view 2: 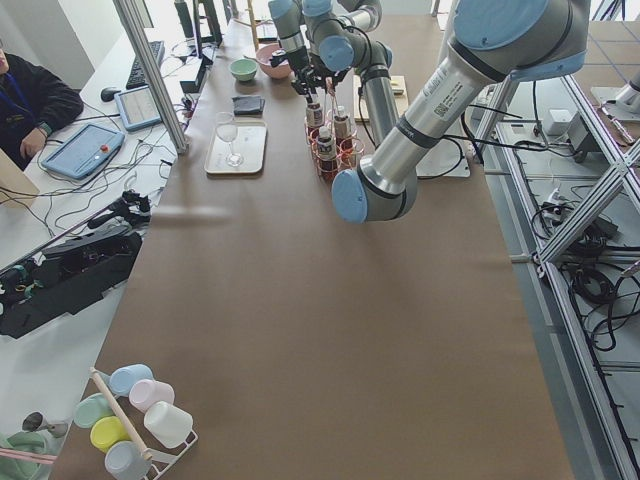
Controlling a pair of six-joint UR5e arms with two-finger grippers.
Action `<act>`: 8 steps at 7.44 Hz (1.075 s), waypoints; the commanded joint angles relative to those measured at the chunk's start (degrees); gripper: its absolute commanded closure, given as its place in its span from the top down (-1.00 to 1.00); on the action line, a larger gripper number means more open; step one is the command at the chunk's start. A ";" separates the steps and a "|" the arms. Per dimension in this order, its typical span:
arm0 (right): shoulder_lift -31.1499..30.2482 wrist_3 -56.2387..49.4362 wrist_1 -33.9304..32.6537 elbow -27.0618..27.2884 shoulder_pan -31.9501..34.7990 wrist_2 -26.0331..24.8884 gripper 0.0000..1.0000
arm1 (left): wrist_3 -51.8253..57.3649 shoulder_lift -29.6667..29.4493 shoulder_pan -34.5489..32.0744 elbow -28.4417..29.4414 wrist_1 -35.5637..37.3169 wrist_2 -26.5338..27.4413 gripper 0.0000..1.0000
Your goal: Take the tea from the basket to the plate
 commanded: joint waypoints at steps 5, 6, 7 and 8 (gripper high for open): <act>3.72 -0.42 -11.75 7.25 11.76 11.30 -1.00 | 0.04 0.01 -0.17 -0.07 0.00 0.00 -1.00; 4.34 -1.38 -11.41 3.15 12.98 10.69 -1.00 | 0.12 0.09 -0.44 -0.33 0.00 0.00 -1.00; 6.95 -6.44 -11.41 -3.94 15.69 10.25 -1.00 | 0.12 0.09 -0.53 -0.59 0.00 0.00 -1.00; 9.24 -10.92 -11.14 -11.06 16.50 9.03 -1.00 | 0.04 0.09 -0.61 -0.85 0.00 0.00 -1.00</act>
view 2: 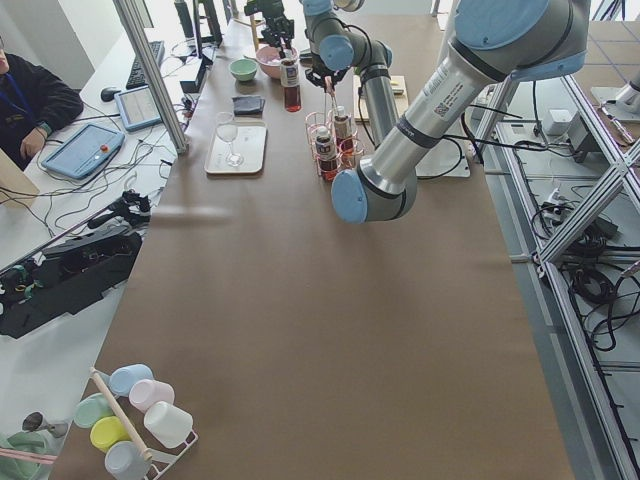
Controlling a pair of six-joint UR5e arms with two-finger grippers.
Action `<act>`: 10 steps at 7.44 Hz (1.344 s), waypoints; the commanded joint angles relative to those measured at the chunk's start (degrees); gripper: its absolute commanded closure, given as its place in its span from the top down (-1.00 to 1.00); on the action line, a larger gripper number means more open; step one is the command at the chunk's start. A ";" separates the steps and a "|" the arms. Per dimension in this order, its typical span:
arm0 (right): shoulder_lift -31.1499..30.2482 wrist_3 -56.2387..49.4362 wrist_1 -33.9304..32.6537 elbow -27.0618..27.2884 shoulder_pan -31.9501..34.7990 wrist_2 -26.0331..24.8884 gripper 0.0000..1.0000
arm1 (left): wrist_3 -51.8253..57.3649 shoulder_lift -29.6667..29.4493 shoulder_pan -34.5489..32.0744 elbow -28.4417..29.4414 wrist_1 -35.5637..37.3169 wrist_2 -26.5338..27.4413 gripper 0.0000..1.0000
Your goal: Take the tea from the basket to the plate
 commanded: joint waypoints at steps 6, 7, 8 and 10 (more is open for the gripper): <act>9.12 -9.94 28.93 -38.50 1.11 -11.73 -1.00 | -0.06 0.98 -5.54 -4.90 0.44 -0.62 -1.00; 10.60 -9.94 30.96 -41.74 1.02 -12.02 -1.00 | -0.06 0.90 -5.90 -4.82 0.44 -0.53 -1.00; 12.97 -10.03 31.85 -45.25 0.75 -13.24 -1.00 | -0.06 1.16 -9.03 -4.91 0.61 -0.70 -1.00; 13.34 -10.03 35.90 -47.39 -0.03 -13.43 -1.00 | 1.85 8.06 -19.46 -7.27 0.62 -6.55 -1.00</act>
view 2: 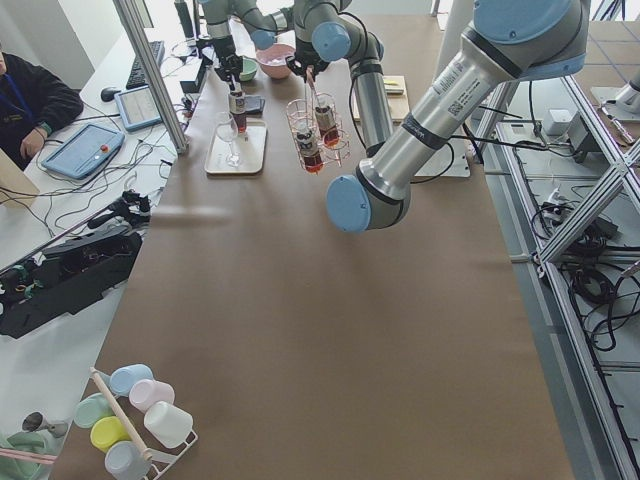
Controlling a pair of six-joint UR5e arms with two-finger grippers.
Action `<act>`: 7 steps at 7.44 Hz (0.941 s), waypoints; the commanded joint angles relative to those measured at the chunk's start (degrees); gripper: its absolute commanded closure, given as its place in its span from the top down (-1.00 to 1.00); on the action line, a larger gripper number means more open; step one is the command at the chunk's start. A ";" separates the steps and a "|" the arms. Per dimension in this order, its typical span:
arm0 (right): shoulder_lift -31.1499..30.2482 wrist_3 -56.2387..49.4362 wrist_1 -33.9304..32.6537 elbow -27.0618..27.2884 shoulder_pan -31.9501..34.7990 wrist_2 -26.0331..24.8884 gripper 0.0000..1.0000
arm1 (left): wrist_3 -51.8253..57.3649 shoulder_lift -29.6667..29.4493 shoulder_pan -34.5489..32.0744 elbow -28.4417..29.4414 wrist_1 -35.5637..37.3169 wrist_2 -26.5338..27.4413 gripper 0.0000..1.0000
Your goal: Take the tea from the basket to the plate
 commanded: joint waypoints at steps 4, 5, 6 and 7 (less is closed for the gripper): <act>0.71 -1.80 2.22 -2.39 -1.50 -0.34 0.63 | 15.99 16.77 -26.20 1.78 -0.09 -12.77 -1.00; 0.80 -3.03 1.87 -2.31 -1.50 -0.34 0.99 | 21.60 19.93 -29.80 3.72 -0.09 -12.68 -1.00; 1.06 -3.04 1.78 -1.96 -1.50 -0.34 0.99 | 28.97 20.40 -33.40 7.48 -0.01 -12.59 -1.00; 1.24 -3.04 1.78 -1.43 -1.41 -0.26 0.99 | 34.96 20.14 -35.70 10.56 -0.01 -11.64 -1.00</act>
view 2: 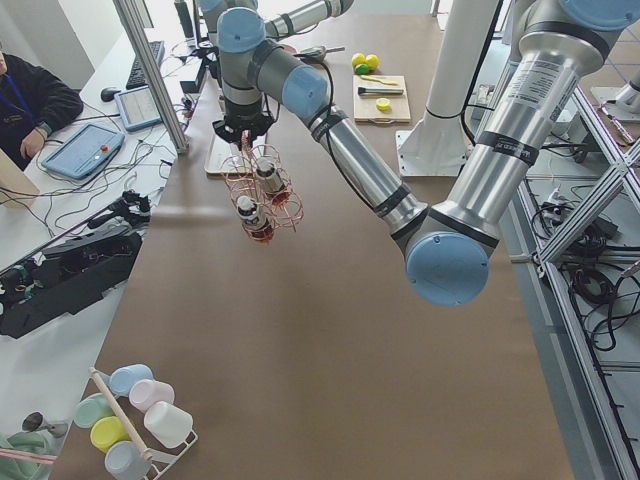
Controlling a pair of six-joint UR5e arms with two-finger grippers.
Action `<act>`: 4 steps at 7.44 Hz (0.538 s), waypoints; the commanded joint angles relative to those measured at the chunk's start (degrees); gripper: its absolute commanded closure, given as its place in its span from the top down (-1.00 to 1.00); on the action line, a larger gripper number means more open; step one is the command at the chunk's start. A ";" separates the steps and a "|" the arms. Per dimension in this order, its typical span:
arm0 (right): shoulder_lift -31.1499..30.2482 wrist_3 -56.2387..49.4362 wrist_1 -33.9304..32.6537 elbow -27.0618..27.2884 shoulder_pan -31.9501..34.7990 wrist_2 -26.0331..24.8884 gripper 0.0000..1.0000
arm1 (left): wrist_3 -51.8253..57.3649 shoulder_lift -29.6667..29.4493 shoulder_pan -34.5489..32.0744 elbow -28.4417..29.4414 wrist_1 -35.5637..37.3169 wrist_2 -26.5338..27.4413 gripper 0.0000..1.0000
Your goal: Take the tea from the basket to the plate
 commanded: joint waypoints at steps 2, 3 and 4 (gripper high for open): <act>-0.63 -0.38 -6.40 8.19 -0.55 0.00 0.99 | 20.22 -3.59 -6.15 10.90 -0.31 8.15 -1.00; -3.69 -0.56 -9.76 14.58 -1.07 0.00 0.99 | 20.96 -5.54 -6.06 12.23 -0.66 11.76 -1.00; -7.81 -0.73 -11.88 22.04 -1.25 0.00 0.99 | 20.97 -5.82 -5.80 14.59 -4.49 13.36 -1.00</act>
